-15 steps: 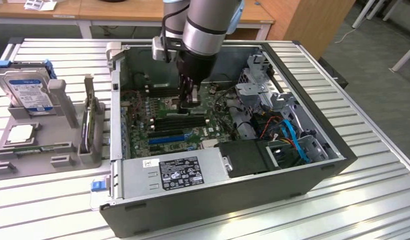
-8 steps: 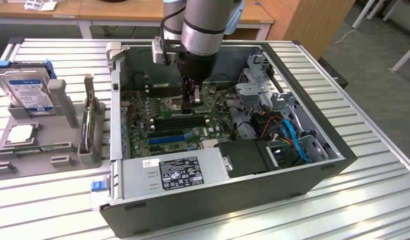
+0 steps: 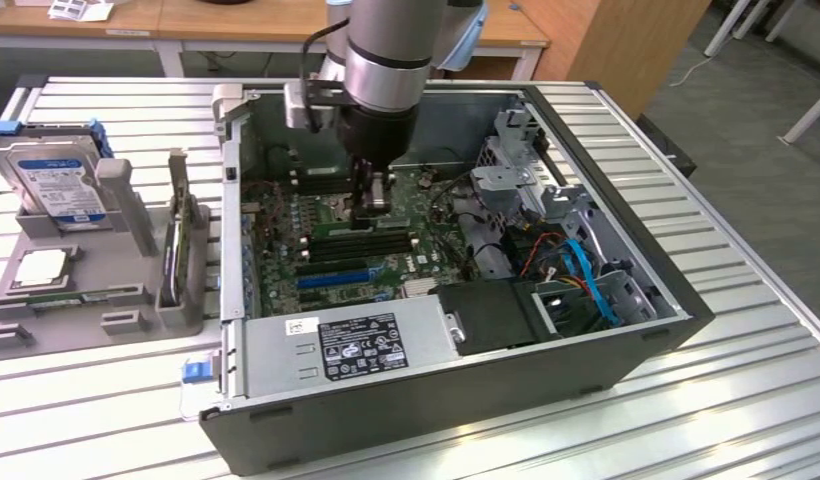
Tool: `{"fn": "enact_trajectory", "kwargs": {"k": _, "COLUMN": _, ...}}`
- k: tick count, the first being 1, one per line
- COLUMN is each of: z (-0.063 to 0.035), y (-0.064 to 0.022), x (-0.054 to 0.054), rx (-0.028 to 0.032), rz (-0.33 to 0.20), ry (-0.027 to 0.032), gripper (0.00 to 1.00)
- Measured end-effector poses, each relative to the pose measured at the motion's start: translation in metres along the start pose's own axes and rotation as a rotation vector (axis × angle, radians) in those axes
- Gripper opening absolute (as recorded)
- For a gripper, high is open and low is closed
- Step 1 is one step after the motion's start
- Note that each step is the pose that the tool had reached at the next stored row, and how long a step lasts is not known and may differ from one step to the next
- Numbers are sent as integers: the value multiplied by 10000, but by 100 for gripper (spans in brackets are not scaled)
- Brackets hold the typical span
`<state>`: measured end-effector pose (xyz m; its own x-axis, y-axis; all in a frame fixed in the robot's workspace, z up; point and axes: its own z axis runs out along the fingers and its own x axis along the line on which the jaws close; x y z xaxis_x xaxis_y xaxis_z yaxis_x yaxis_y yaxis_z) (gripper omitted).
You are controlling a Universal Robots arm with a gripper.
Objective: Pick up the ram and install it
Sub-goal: 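Insert the ram into the slot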
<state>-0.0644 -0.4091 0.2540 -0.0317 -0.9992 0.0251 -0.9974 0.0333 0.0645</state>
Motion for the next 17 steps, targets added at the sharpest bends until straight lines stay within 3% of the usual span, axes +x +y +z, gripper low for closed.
{"fn": "enact_trajectory", "kwargs": {"k": 3, "z": 15, "y": 79, "x": 1, "rx": 10, "rz": 4, "ry": 5, "gripper": 12}}
{"fn": "enact_trajectory", "kwargs": {"k": 11, "z": 18, "y": 59, "x": 2, "rx": 10, "rz": 3, "ry": 6, "gripper": 12}}
{"fn": "enact_trajectory", "kwargs": {"k": 17, "z": 115, "y": 52, "x": -1, "rx": 10, "rz": 2, "ry": 6, "gripper": 12}}
